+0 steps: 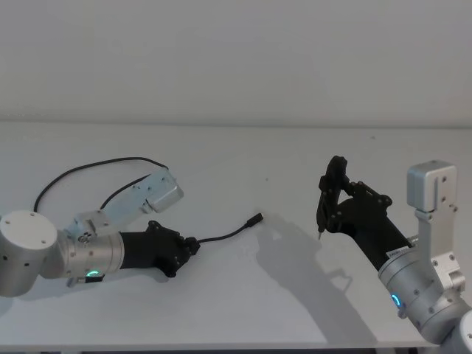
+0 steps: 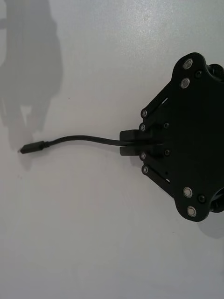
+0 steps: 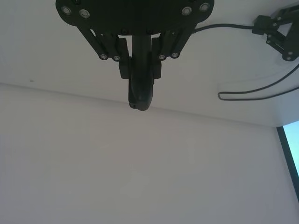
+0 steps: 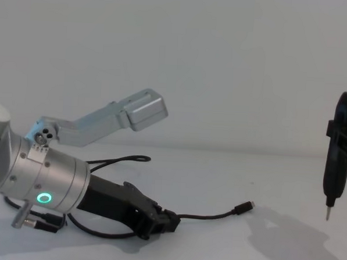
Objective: Pick up the data cable with the one hand.
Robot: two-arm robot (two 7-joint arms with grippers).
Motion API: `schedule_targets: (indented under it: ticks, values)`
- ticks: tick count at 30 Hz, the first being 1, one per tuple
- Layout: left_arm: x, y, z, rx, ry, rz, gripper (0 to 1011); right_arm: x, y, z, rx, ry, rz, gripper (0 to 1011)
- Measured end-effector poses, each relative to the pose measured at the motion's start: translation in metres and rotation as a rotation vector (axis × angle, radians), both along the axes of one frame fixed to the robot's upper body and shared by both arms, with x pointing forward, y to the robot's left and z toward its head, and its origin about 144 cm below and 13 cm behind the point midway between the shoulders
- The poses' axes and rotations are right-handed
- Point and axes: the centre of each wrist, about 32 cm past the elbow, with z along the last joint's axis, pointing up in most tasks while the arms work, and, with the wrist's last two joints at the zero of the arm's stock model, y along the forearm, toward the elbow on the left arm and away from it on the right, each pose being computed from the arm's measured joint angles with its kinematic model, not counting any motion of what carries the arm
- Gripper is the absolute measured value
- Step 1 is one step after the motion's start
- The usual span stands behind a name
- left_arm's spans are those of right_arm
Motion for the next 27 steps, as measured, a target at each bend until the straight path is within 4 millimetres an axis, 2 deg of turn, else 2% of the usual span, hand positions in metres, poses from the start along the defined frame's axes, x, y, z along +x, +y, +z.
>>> schedule_targets:
  ticks: [2,27]
  values:
    - [0.0000,0.0000,0.0000,0.000,0.000,0.000,50,0.0000,0.0000,0.0000,0.000,0.000,0.000,274]
    - [0.0032,-0.0026,0.0020,0.015,-0.015,-0.009,51,0.0000,0.0000,0.0000,0.000,0.000,0.000,274]
